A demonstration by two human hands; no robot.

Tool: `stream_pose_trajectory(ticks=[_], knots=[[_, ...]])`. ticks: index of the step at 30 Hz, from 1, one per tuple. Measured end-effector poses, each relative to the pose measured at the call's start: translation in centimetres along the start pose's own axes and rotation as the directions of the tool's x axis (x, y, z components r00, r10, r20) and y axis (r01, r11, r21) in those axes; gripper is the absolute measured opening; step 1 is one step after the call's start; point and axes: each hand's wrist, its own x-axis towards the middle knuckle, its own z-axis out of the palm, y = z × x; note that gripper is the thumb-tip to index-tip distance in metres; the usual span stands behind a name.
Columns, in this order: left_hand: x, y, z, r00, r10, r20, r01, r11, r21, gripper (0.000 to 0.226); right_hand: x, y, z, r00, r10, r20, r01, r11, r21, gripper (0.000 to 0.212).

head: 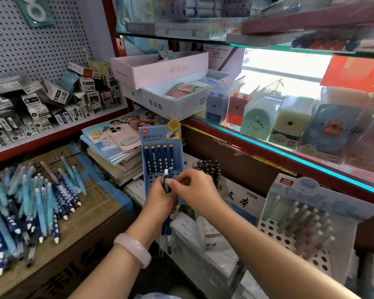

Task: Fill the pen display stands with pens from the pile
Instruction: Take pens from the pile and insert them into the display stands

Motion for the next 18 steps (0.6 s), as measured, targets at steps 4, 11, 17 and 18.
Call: stream_pose_trajectory(ticks=[4, 11, 17, 18], knots=[[0.2, -0.7, -0.4, 0.993, 0.116, -0.009, -0.112, 0.975, 0.189, 0.027, 0.3, -0.4, 0.7, 0.999, 0.029, 0.032, -0.027, 0.997, -0.075, 0.025], [-0.4, -0.1, -0.5, 0.998, 0.013, 0.067, -0.010, 0.999, -0.043, 0.018, 0.3, -0.2, -0.1, 0.999, 0.040, 0.019, -0.043, 0.984, 0.174, 0.014], [-0.5, -0.3, 0.1, 0.990, -0.005, 0.142, 0.012, 0.999, -0.051, 0.008, 1.0, -0.1, -2.2, 0.997, 0.063, 0.038, -0.072, 0.944, 0.322, 0.008], [-0.4, -0.2, 0.3, 0.990, -0.018, 0.140, 0.026, 0.998, -0.055, 0.009, 0.9, -0.1, -2.0, 0.997, 0.054, 0.046, -0.064, 0.968, 0.242, 0.012]])
